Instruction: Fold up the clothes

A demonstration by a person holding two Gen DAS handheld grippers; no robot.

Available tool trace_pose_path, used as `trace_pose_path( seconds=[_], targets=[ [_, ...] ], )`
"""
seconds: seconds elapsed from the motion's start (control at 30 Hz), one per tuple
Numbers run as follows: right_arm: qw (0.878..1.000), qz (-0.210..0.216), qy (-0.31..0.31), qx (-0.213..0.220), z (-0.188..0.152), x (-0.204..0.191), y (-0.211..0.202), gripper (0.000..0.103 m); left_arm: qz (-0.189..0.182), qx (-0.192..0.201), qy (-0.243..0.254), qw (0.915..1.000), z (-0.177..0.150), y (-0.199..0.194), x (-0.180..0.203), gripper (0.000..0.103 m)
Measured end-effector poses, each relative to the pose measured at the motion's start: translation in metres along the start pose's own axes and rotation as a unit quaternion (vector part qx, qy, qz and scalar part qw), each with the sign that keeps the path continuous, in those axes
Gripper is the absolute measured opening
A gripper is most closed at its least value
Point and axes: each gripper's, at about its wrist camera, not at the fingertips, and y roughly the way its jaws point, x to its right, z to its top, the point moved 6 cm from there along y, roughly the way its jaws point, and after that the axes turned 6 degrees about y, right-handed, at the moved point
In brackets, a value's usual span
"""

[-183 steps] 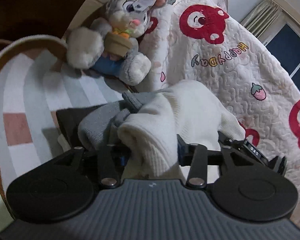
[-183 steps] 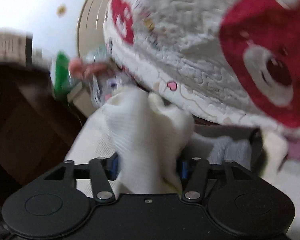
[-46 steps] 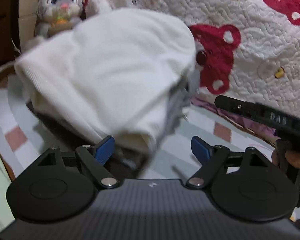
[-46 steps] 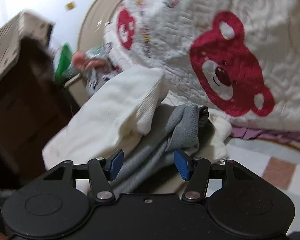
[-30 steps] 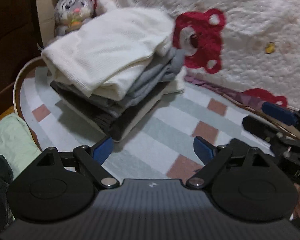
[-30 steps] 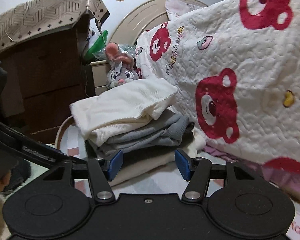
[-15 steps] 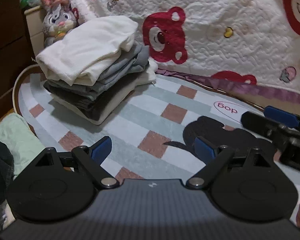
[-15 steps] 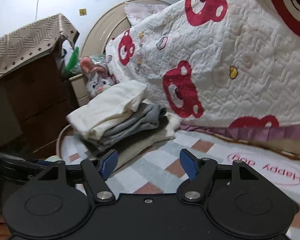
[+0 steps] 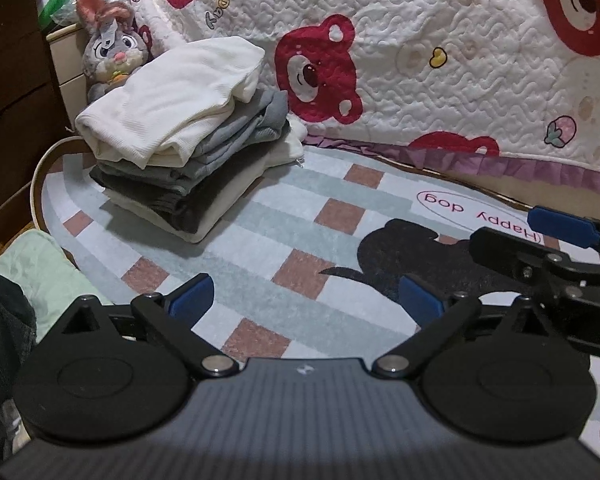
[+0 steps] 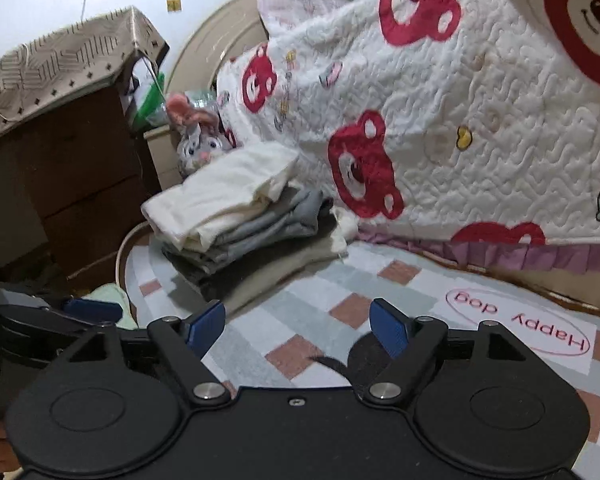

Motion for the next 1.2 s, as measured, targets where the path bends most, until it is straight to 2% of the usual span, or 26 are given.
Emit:
trace_pose_path(
  seconds=[0.17,0.33,0.57,1.0,1.2],
  targets=[
    [1.0,-0.001,-0.007,0.01,0.001,-0.002,-0.002,0.083,-0.004,-0.005,-0.009,0.9999,-0.003,0.002,0.0,0.101],
    [1.0,0.002,-0.002,0.005,-0.001,-0.001,0.0,0.083,0.017,-0.003,-0.005,0.9998,-0.006,0.001,0.0,0.101],
    [1.0,0.004,-0.01,0.0,-0.003,-0.003,0.0,0.083,0.023,-0.006,-0.01,0.9997,-0.007,0.0,0.0,0.103],
    [1.0,0.007,-0.003,-0.002,-0.004,-0.001,0.0,0.083,0.012,-0.016,-0.015,0.9997,-0.009,0.002,-0.002,0.103],
    [1.0,0.008,-0.005,-0.004,-0.004,-0.004,0.0,0.083,0.01,-0.034,-0.021,0.9992,-0.012,0.006,-0.003,0.103]
  ],
)
